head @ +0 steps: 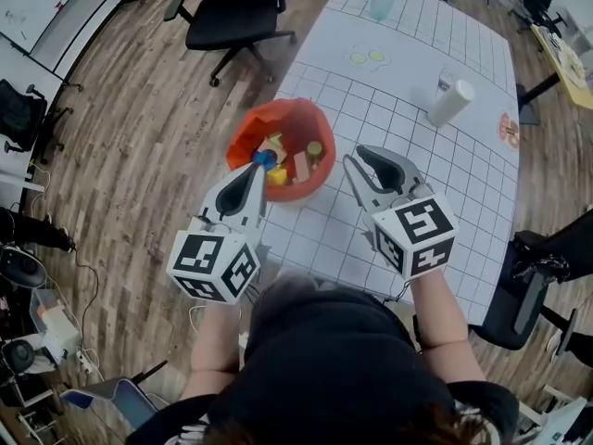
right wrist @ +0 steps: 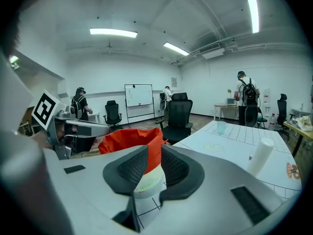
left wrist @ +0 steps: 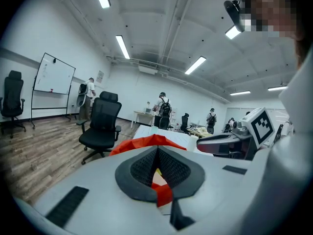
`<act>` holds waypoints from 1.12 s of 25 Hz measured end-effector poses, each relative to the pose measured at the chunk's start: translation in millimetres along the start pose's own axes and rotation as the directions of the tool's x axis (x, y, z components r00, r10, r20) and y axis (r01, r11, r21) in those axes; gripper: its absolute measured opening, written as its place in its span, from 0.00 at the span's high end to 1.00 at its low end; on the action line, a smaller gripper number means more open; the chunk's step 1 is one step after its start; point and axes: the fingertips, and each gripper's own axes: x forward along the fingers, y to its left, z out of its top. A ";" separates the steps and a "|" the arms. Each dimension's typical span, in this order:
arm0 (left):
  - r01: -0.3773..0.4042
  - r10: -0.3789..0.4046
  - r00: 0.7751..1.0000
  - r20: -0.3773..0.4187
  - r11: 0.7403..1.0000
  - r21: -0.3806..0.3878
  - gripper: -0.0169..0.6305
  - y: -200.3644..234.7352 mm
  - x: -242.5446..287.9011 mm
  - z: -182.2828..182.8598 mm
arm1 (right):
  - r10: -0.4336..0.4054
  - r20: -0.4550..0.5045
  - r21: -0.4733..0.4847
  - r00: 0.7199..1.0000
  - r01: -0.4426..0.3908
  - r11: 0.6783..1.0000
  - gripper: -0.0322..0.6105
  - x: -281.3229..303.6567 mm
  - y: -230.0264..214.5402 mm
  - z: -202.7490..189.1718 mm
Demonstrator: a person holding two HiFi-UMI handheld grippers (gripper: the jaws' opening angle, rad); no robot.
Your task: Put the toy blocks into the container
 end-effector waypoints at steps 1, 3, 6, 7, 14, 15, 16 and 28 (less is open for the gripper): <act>0.002 -0.002 1.000 -0.001 1.000 0.004 0.93 -1.0 0.1 -0.4 | -0.009 0.001 0.007 1.000 0.009 1.000 0.80 -2.5 -2.0 -1.9; 0.000 0.000 1.000 -0.002 1.000 0.011 0.93 -2.2 -0.4 -1.0 | -0.027 0.001 0.019 1.000 0.027 0.999 0.82 -6.8 -5.9 -5.9; -0.007 0.008 1.000 -0.004 1.000 0.015 0.93 -2.1 -3.1 -3.2 | -0.053 -0.007 0.032 0.999 0.053 0.998 0.85 -11.9 -10.7 -12.3; -0.010 0.010 1.000 -0.005 1.000 0.014 0.93 -1.7 -4.2 -4.2 | -0.062 -0.011 0.036 0.998 0.062 0.997 0.86 -13.1 -12.1 -14.6; -0.029 0.029 1.000 -0.007 1.000 0.010 0.93 0.0 -10.0 -8.4 | -0.093 -0.033 0.061 0.995 0.095 0.994 0.92 -17.1 -16.2 -26.4; -0.030 0.030 1.000 -0.008 1.000 0.009 0.93 -0.3 -10.5 -9.3 | -0.094 -0.036 0.064 0.995 0.096 0.993 0.92 -17.4 -16.1 -28.4; -0.031 0.031 1.000 -0.008 1.000 0.007 0.93 -0.6 -11.1 -10.2 | -0.094 -0.037 0.068 0.995 0.096 0.993 0.92 -17.7 -15.9 -30.2; -0.043 0.043 0.999 -0.012 0.999 -0.009 0.93 -2.6 -16.6 -16.0 | -0.105 -0.043 0.056 0.994 0.107 0.993 0.93 -22.0 -16.8 -40.1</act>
